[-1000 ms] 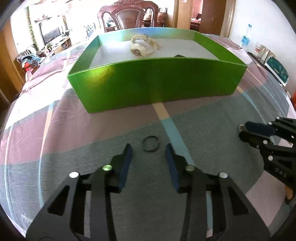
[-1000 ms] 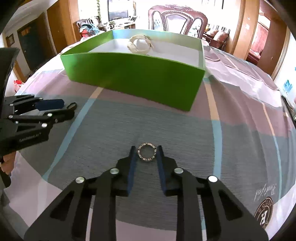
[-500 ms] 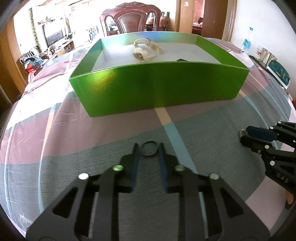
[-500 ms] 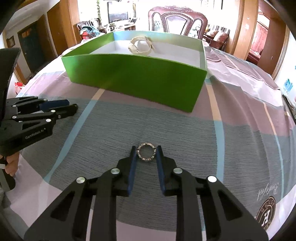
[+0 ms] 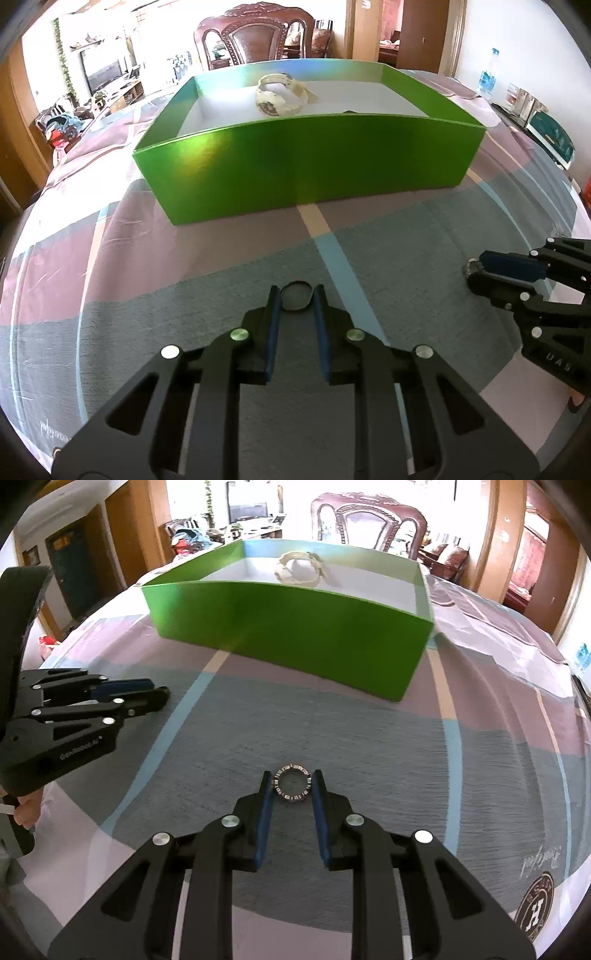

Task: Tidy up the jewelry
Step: 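Close the left tool on the black ring while the right tool grips the silver ring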

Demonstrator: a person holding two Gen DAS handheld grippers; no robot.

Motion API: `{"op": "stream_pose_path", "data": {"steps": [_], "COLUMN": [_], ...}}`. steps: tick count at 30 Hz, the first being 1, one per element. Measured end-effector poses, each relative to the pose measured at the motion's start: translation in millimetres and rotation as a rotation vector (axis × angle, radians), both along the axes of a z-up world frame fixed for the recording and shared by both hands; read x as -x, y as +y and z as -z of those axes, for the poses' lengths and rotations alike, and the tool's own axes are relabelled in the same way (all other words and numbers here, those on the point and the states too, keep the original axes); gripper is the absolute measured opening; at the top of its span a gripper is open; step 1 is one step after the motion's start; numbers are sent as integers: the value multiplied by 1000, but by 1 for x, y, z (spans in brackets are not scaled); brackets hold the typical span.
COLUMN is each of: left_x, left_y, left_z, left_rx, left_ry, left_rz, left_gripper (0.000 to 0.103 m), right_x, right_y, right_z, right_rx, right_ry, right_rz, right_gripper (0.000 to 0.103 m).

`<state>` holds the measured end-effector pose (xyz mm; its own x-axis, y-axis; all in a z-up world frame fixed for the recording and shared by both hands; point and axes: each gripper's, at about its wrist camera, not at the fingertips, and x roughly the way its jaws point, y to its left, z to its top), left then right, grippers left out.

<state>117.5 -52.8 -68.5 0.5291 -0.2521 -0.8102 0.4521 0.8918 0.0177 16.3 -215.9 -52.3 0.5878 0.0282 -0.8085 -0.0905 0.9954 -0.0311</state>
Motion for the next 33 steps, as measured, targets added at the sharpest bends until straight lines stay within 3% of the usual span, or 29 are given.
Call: {"op": "stream_pose_path", "data": {"steps": [4, 7, 9, 15, 18, 22, 33], "left_x": [2, 2, 1, 3, 3, 3, 5], "left_y": [-1, 1, 4, 2, 1, 1, 1], "left_z": [0, 1, 2, 1, 1, 1, 0], "left_rx": [-4, -4, 7, 6, 8, 10, 4], "left_ry": [-3, 4, 10, 4, 1, 1, -1], "left_rz": [0, -8, -14, -9, -3, 0, -10], "left_gripper": [21, 44, 45, 43, 35, 19, 19], "right_x": [1, 2, 3, 1, 1, 1, 1], "right_y": [5, 9, 12, 9, 8, 7, 6], "right_z": [1, 1, 2, 3, 3, 3, 3], "right_rx": [2, 1, 19, 8, 8, 3, -1], "right_ry": [2, 11, 2, -5, -13, -18, -20], "right_rz": [-28, -52, -57, -41, -29, -28, 2], "right_gripper": [25, 38, 38, 38, 38, 23, 21]}}
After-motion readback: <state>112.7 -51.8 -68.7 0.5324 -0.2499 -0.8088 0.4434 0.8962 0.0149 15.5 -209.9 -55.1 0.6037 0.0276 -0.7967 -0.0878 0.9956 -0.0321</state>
